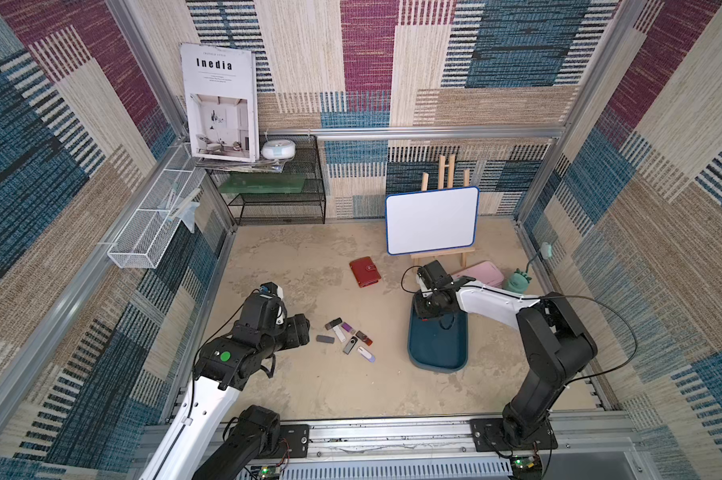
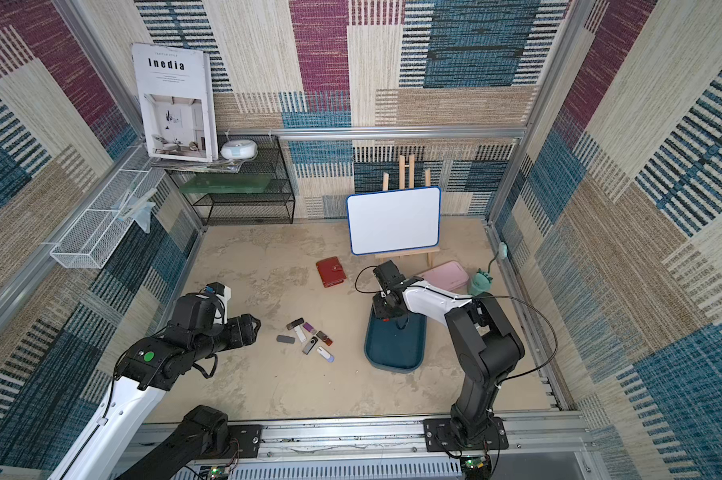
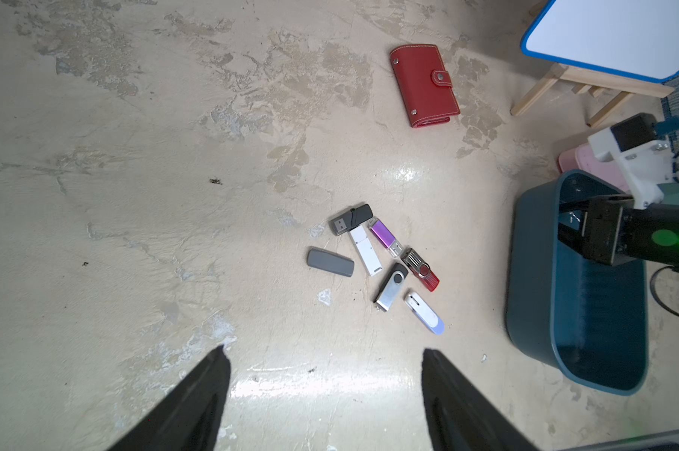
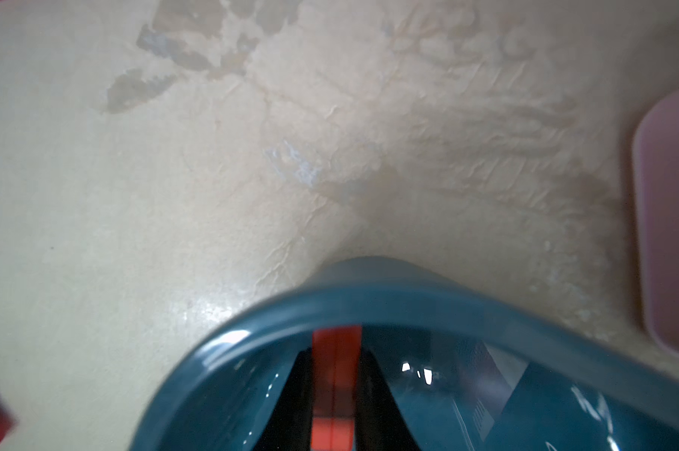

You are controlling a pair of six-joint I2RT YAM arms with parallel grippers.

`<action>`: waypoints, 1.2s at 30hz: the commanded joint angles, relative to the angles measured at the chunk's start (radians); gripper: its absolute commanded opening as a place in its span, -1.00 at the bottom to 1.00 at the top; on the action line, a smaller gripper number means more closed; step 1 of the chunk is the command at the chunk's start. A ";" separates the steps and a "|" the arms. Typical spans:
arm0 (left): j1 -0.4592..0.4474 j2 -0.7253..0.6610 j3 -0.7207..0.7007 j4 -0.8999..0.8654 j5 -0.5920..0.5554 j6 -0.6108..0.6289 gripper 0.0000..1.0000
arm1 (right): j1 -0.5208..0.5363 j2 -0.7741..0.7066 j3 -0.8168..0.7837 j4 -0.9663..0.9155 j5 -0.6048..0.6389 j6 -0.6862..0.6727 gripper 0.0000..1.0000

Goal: Put the usb flash drive into the storage box
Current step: Move the storage box to the center of the board, then place the USB flash in the storage box, then pick up the USB flash from the center of the board.

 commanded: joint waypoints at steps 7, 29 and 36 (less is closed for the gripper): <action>-0.025 0.020 0.001 -0.003 -0.021 -0.010 0.63 | -0.001 -0.011 -0.009 0.069 0.001 0.062 -0.36; -0.404 0.358 -0.041 0.119 -0.043 -0.138 0.35 | -0.006 -0.774 -0.454 0.451 0.054 -0.014 0.01; -0.485 0.590 0.030 0.182 -0.103 -0.097 0.25 | -0.006 -0.875 -0.533 0.525 0.074 0.006 0.02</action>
